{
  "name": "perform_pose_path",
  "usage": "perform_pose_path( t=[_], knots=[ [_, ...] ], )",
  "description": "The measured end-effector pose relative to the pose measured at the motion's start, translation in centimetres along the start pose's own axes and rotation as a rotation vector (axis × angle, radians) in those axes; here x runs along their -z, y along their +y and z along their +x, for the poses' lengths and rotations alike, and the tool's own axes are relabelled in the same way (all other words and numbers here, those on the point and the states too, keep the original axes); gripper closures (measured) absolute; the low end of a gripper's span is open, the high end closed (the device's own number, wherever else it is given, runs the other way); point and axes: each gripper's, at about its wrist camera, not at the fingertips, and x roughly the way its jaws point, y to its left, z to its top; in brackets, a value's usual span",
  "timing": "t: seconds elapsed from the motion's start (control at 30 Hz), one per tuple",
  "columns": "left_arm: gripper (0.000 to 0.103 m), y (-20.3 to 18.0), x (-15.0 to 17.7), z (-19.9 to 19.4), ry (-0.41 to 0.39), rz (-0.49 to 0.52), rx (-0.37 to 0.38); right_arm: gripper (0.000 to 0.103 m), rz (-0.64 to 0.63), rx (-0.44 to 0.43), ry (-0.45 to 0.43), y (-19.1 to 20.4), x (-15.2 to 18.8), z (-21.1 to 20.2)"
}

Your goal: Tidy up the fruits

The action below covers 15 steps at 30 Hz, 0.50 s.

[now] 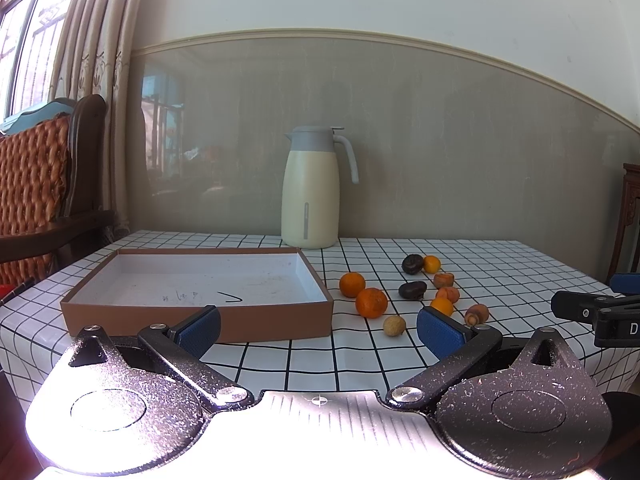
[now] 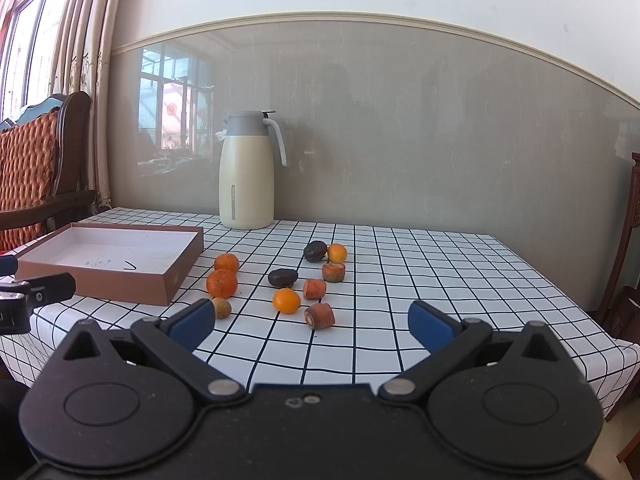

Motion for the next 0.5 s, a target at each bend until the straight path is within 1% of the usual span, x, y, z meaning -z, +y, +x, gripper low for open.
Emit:
perform_pose_path(
  t=[0.5],
  knots=[
    [0.0,0.02,0.0,0.08,0.003,0.002,0.0,0.006,0.003,-0.002,0.003,0.15,-0.01,-0.28]
  ],
)
